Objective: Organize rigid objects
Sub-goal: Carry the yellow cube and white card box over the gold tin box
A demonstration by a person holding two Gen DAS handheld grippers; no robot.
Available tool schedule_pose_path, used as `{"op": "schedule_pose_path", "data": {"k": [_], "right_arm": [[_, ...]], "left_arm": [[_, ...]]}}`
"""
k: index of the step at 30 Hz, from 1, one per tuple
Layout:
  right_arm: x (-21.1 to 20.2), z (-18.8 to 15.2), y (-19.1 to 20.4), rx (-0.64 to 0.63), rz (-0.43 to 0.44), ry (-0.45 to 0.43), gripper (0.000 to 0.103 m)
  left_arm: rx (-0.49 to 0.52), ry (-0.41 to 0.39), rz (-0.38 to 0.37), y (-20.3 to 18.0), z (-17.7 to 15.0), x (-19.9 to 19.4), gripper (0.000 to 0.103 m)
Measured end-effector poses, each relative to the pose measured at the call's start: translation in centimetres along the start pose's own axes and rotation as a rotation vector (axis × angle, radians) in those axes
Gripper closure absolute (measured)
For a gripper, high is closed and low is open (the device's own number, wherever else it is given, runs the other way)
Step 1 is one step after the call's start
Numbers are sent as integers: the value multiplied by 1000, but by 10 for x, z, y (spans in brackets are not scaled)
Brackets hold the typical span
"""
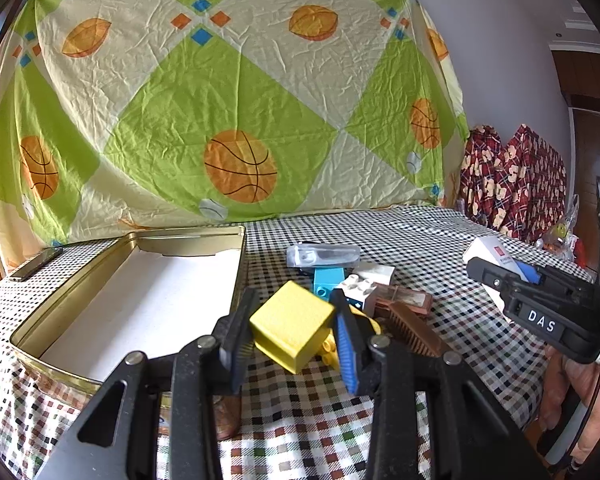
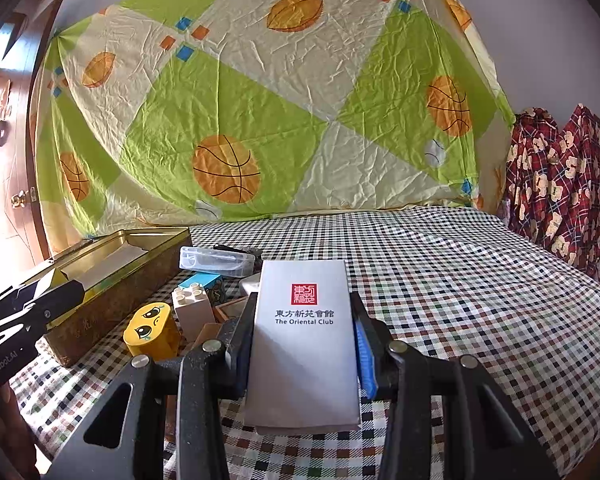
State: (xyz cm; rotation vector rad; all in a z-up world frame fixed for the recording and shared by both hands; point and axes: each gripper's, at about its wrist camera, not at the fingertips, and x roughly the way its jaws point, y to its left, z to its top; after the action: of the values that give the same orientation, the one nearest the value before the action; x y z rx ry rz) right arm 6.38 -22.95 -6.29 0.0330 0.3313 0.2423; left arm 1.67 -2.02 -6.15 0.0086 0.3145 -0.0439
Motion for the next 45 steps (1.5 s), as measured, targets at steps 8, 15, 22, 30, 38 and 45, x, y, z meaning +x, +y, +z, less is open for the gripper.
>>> {"op": "schedule_pose_path", "data": {"k": [8, 15, 22, 30, 38, 45], "right_arm": [[-6, 0, -2, 27, -20, -46, 60], [-5, 0, 5, 22, -7, -41, 60], [-3, -1, 21, 0, 22, -30, 60], [-1, -3, 40, -28, 52, -18, 60], [2, -5, 58, -64, 78, -7, 60], [3, -5, 76, -90, 107, 4, 60]], "left_arm": [[-15, -9, 5, 7, 1, -3, 67], [-33, -18, 22, 17, 3, -6, 67], [-47, -27, 45, 28, 4, -10, 67], [-67, -34, 71, 42, 5, -13, 67], [-79, -32, 113, 57, 5, -14, 67], [-101, -33, 129, 70, 4, -15, 67]]}}
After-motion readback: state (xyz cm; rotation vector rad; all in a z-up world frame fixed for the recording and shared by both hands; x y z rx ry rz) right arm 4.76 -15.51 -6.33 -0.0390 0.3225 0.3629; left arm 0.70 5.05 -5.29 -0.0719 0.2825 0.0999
